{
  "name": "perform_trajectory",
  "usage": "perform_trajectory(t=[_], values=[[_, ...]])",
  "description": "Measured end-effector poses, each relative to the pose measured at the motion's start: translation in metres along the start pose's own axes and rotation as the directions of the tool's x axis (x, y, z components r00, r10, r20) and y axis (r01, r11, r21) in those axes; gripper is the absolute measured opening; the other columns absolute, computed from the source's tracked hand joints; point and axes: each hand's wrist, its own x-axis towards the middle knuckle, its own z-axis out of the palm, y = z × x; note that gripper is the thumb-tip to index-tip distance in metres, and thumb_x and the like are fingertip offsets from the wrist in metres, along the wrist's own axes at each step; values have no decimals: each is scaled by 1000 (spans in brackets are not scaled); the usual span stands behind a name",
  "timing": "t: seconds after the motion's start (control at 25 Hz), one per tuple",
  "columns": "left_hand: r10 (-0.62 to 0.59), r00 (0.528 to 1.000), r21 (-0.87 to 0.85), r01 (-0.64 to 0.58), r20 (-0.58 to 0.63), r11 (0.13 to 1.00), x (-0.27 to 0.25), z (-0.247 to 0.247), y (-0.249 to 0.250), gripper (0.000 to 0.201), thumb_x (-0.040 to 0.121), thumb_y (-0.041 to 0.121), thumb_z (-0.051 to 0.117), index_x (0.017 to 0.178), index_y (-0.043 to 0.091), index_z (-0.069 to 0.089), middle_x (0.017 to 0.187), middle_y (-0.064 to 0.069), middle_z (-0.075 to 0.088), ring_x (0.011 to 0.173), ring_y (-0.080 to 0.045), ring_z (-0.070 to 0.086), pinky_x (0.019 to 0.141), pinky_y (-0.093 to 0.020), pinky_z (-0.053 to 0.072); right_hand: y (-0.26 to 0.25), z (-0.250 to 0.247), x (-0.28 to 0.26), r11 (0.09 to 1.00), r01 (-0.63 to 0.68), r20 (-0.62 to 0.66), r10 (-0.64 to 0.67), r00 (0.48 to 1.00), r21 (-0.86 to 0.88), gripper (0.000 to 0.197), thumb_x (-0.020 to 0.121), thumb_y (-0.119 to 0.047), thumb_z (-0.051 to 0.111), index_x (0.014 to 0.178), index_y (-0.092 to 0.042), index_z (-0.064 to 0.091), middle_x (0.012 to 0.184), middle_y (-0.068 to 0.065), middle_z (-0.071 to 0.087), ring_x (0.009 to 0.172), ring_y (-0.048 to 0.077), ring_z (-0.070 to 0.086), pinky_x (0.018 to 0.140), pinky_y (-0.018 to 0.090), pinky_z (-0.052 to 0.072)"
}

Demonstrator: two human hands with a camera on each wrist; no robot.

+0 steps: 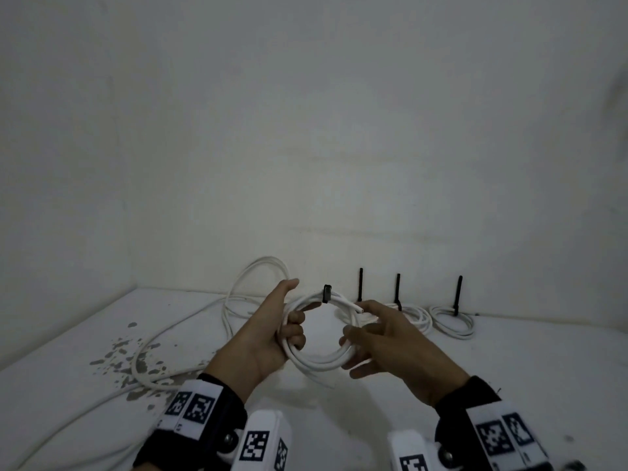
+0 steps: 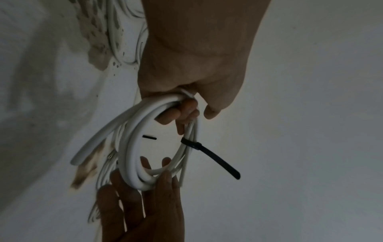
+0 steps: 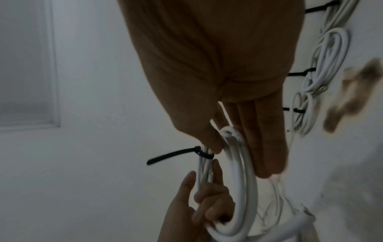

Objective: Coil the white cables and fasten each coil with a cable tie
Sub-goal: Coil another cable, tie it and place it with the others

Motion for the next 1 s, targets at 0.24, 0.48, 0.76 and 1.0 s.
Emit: perform_trajectory(t=[0.24,0.48,0.76,1.0], values=[[-48,999,17,48,-11,999,22,17,-26,27,89,31,63,92,5,64,90,-13,69,83,-24,67,77,-39,52,33,-28,10,959,-97,-152,141,978,268,28,94,-2,63,120,-5,54,94,25,74,85,39,73,70,43,62],[-46,999,147,43,21,988,53,39,-56,18,92,2,50,91,-2,67,91,-16,70,81,-26,64,76,-37,58,49,-60,28,905,-115,-307,255,917,410,3,95,2,59,98,2,60,78,18,68,66,29,70,57,36,61],[75,997,407,-73,12,910,103,88,-56,20,94,7,56,106,3,71,105,-16,73,83,-20,67,60,-24,57,56,-110,68,855,-149,-338,349,874,496,6,95,6,57,91,6,62,83,22,65,71,30,65,48,32,59],[299,954,695,-196,-28,692,160,102,-36,22,91,27,62,96,10,75,86,-6,70,84,-22,65,74,-28,49,41,-132,106,903,-123,-393,298,870,412,11,91,4,65,83,11,63,77,24,66,70,33,67,57,35,60]])
